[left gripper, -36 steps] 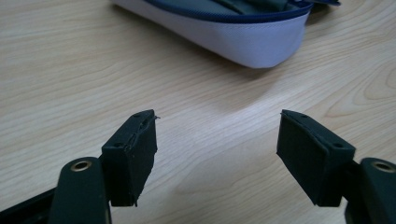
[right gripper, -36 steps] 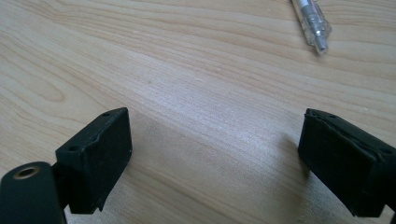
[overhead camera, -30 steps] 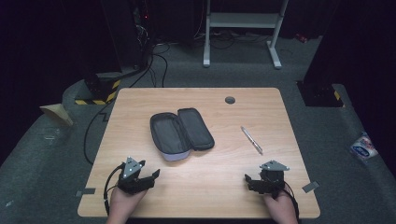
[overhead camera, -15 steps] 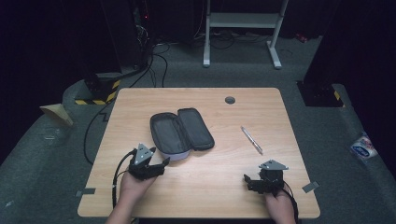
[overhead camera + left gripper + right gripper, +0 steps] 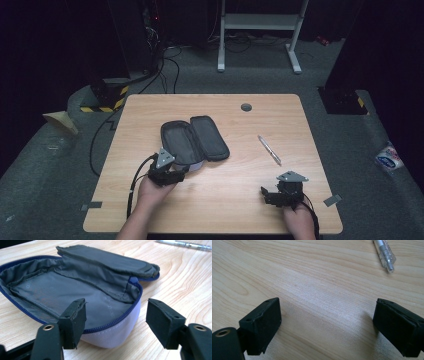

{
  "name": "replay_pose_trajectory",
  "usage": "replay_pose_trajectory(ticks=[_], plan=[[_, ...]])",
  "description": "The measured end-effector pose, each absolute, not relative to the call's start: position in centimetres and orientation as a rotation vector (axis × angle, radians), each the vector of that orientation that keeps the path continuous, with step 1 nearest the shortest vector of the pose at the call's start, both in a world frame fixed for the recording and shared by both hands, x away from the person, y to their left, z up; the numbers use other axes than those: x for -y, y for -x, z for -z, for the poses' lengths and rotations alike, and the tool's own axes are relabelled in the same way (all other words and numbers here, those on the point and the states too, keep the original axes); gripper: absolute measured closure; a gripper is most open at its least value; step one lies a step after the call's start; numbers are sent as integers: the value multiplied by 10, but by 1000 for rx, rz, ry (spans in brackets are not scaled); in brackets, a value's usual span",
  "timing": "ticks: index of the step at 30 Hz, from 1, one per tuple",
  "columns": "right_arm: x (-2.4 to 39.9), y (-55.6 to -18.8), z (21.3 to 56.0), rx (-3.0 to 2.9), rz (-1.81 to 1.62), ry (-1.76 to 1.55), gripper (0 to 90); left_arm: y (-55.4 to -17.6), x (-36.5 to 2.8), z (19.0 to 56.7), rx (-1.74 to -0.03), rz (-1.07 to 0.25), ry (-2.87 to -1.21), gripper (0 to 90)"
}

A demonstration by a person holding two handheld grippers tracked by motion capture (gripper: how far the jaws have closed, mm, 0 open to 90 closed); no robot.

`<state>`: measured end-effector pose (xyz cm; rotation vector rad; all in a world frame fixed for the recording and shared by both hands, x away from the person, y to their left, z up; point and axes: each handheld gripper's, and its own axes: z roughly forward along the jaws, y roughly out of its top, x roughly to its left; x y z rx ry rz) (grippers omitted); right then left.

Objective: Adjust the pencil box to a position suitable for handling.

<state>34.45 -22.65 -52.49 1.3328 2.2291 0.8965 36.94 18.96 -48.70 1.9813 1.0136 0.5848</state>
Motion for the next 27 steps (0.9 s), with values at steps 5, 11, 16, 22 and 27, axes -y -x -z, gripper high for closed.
replay_pose_trajectory(ticks=[5, 11, 16, 22, 27], plan=[[226, -344, 525, -2229, -896, -1333, 79, -368, -193, 493, -1021, -563, -1980, 395], [226, -345, 525, -2228, -895, -1333, 79, -365, -193, 498, -1015, -563, -1975, 460], [226, -345, 525, -2229, -896, -1333, 79, -363, -189, 500, -987, -537, -1970, 588], [226, -345, 525, -2229, -896, -1333, 79, -361, -175, 500, -940, -521, -1987, 686], [226, -345, 525, -2228, -894, -1331, 79, -353, -167, 501, -905, -553, -2025, 725]])
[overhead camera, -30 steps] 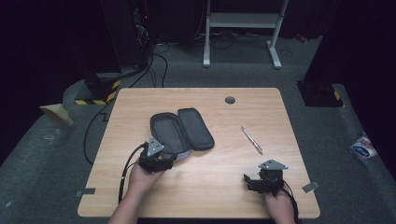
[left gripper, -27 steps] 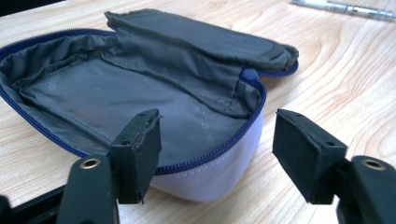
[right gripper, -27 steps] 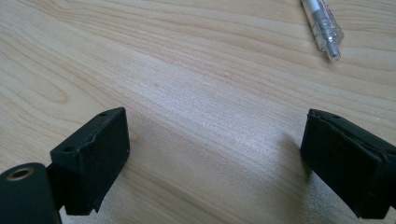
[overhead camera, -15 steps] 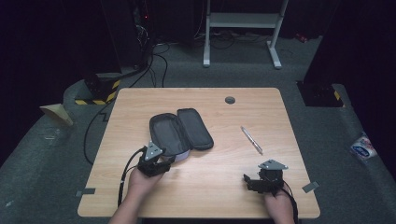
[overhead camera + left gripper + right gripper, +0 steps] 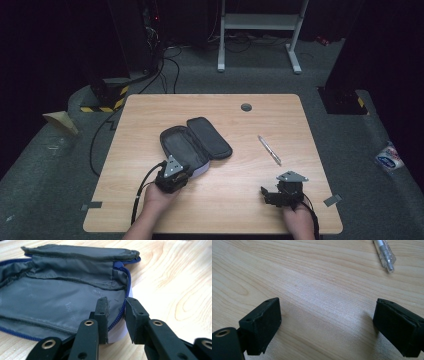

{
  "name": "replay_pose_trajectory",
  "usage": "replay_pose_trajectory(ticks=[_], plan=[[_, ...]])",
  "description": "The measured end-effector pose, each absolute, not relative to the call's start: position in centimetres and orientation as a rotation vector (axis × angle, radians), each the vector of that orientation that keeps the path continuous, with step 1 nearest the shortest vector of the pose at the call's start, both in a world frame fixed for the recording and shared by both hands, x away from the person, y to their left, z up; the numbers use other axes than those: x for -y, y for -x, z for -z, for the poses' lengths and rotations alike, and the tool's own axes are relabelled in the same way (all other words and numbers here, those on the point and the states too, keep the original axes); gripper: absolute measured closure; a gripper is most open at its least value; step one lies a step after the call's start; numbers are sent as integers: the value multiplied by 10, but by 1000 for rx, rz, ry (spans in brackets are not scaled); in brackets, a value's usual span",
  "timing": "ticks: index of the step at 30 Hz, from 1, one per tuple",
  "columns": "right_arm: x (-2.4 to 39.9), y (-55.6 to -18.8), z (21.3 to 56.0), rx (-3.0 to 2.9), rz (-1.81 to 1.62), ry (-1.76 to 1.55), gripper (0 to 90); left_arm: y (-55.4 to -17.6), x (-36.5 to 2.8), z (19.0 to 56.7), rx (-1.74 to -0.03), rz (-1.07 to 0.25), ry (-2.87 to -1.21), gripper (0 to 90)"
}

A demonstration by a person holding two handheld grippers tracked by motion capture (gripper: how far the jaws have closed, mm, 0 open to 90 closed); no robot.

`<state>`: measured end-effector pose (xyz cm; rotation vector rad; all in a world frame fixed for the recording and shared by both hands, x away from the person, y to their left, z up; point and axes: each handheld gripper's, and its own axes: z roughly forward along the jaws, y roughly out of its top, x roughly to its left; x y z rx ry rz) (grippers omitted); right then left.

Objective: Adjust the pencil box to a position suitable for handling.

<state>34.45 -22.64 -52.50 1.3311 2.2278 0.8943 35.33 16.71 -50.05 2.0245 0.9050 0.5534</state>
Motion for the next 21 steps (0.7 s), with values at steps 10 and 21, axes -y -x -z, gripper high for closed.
replay_pose_trajectory(ticks=[10, 21], plan=[[226, -344, 525, -2230, -894, -1330, 79, -349, -155, 498, -895, -499, -1993, 824], [225, -343, 525, -2243, -900, -1321, 80, -339, -143, 492, -867, -480, -1971, 864]])
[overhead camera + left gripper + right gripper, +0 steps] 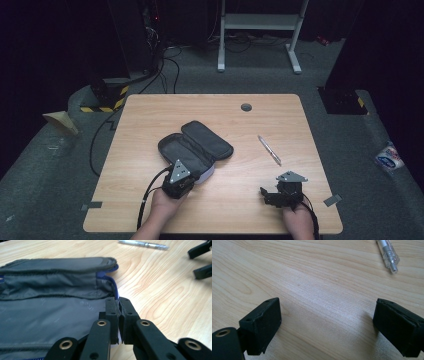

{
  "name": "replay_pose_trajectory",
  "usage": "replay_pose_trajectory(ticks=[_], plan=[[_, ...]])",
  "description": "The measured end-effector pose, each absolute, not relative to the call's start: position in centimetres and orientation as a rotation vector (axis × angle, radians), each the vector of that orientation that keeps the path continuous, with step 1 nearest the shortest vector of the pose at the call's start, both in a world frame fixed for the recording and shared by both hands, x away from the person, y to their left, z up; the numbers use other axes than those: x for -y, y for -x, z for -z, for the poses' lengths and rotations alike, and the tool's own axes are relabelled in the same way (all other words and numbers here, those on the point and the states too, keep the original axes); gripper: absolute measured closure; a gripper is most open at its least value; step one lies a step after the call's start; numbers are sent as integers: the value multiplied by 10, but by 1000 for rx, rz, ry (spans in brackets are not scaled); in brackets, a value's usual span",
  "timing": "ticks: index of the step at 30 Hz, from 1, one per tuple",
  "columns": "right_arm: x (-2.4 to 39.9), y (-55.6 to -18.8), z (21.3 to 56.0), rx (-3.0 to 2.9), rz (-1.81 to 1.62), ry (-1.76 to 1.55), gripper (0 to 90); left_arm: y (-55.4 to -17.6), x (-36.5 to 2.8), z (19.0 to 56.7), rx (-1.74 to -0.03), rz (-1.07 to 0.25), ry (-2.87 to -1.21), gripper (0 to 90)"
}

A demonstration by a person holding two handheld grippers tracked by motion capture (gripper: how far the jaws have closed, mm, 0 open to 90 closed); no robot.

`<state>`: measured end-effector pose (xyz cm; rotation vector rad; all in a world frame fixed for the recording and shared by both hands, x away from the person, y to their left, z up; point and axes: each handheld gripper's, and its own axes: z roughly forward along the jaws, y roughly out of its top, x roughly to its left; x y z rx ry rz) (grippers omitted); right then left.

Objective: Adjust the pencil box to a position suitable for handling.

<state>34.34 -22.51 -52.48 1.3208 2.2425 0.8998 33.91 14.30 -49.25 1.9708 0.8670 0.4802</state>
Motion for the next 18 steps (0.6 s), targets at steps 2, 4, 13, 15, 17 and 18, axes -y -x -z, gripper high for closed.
replay_pose_trajectory(ticks=[2, 4, 13, 15, 17, 18], plan=[[226, -343, 525, -2248, -899, -1311, 80, -339, -139, 492, -862, -467, -1969, 868], [226, -343, 525, -2249, -901, -1309, 80, -339, -135, 491, -858, -461, -1962, 873], [225, -343, 525, -2249, -900, -1309, 80, -327, -121, 487, -797, -477, -1981, 874], [225, -342, 525, -2250, -900, -1312, 80, -327, -117, 485, -791, -471, -1967, 875], [226, -342, 525, -2253, -902, -1303, 80, -327, -115, 485, -787, -473, -1966, 875], [225, -342, 525, -2254, -903, -1304, 81, -327, -112, 484, -773, -479, -1962, 874]])
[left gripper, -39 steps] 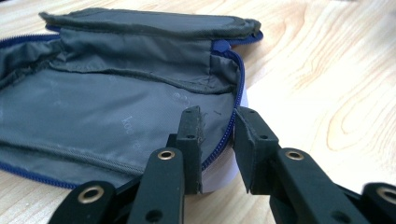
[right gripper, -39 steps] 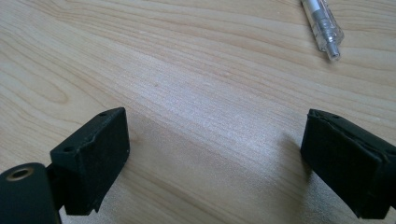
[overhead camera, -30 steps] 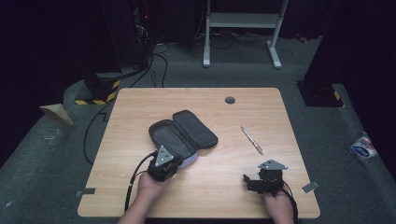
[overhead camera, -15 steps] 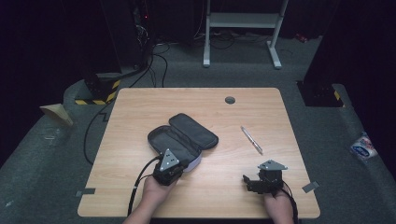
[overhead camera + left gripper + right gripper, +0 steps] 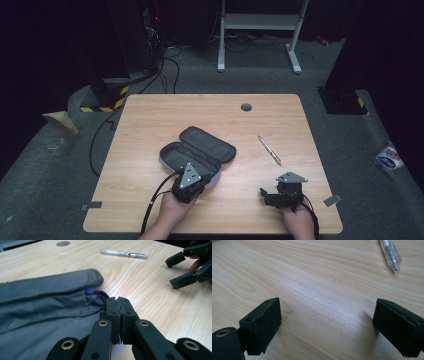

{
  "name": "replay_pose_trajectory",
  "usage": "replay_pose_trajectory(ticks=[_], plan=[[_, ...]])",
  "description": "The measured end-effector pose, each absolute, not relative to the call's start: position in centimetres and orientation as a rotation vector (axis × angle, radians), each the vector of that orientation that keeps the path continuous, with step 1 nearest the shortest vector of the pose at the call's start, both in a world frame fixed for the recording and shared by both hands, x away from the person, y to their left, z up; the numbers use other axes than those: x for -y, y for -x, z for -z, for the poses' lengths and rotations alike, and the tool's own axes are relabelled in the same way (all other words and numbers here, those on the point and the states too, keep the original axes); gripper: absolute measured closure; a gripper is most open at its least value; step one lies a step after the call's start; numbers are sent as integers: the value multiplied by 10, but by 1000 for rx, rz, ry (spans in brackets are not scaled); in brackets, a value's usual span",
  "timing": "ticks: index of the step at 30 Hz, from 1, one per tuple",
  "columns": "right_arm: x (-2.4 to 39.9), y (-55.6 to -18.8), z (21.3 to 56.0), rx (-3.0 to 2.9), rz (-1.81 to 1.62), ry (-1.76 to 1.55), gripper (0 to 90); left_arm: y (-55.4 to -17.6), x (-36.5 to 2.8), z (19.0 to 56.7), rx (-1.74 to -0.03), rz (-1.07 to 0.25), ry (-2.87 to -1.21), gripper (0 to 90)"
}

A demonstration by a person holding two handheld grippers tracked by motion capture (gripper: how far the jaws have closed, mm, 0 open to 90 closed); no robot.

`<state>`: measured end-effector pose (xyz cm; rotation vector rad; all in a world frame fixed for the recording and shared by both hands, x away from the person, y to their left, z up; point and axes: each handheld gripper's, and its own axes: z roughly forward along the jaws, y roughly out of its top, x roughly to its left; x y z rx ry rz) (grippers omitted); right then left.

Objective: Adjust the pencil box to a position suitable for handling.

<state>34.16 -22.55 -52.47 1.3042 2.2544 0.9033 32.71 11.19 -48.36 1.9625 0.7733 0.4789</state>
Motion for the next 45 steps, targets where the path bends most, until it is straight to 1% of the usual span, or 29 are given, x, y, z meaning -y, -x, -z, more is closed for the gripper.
replay_pose_trajectory(ticks=[5, 7, 10, 11, 13, 15, 16, 17, 23, 29, 34, 39, 41, 43, 45], plan=[[226, -341, 525, -2260, -904, -1299, 81, -326, -107, 485, -755, -475, -1968, 866], [226, -341, 525, -2260, -905, -1299, 80, -325, -110, 484, -751, -476, -1969, 808], [226, -342, 525, -2265, -906, -1289, 80, -323, -120, 479, -742, -434, -1951, 706], [226, -342, 525, -2265, -906, -1287, 80, -322, -124, 476, -752, -443, -1938, 681], [226, -342, 525, -2265, -905, -1286, 80, -322, -128, 473, -762, -447, -1924, 653], [226, -342, 525, -2265, -906, -1286, 80, -324, -143, 467, -795, -490, -1894, 640], [226, -342, 525, -2265, -906, -1286, 80, -324, -143, 467, -795, -490, -1894, 628], [226, -342, 525, -2265, -906, -1287, 80, -327, -155, 466, -823, -523, -1881, 617], [226, -342, 525, -2265, -906, -1287, 80, -336, -191, 474, -942, -619, -1869, 606], [226, -341, 525, -2264, -905, -1292, 81, -344, -222, 480, -1070, -673, -1796, 574], [226, -341, 525, -2266, -905, -1284, 81, -352, -241, 484, -1145, -659, -1725, 571], [226, -341, 525, -2267, -906, -1283, 81, -364, -249, 491, -1201, -638, -1713, 571], [225, -341, 525, -2268, -906, -1285, 81, -369, -251, 495, -1214, -626, -1725, 582], [225, -340, 525, -2269, -906, -1290, 81, -371, -252, 498, -1221, -596, -1738, 651], [225, -340, 525, -2269, -907, -1288, 82, -371, -253, 500, -1230, -573, -1741, 682]])
